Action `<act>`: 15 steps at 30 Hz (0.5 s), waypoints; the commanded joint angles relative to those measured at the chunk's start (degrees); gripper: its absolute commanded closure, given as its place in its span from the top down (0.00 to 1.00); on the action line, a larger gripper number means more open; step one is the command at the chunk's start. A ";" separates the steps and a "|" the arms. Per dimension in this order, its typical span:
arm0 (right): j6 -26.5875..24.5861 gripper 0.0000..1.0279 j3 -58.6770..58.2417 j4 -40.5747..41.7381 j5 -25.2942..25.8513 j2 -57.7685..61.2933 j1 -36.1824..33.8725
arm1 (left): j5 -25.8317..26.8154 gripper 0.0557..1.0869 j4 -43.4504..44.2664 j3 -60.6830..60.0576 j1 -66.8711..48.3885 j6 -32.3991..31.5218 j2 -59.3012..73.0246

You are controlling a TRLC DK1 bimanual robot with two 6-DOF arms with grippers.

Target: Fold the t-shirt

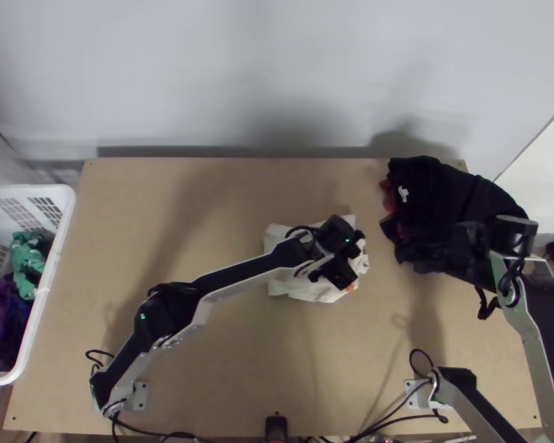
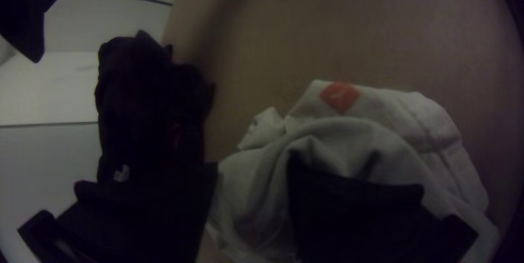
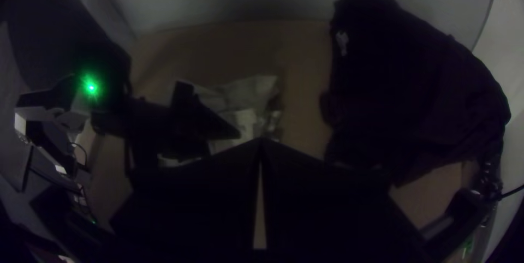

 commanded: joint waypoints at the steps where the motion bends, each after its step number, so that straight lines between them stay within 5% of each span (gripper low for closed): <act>1: 0.14 0.03 -0.12 -0.49 -0.22 -1.37 -1.33 | 0.08 0.96 -1.06 2.85 0.86 0.66 4.37; 15: 1.72 0.03 -0.03 -0.41 -0.22 -1.63 1.57 | 2.02 0.96 -21.18 6.37 4.81 -3.03 -10.40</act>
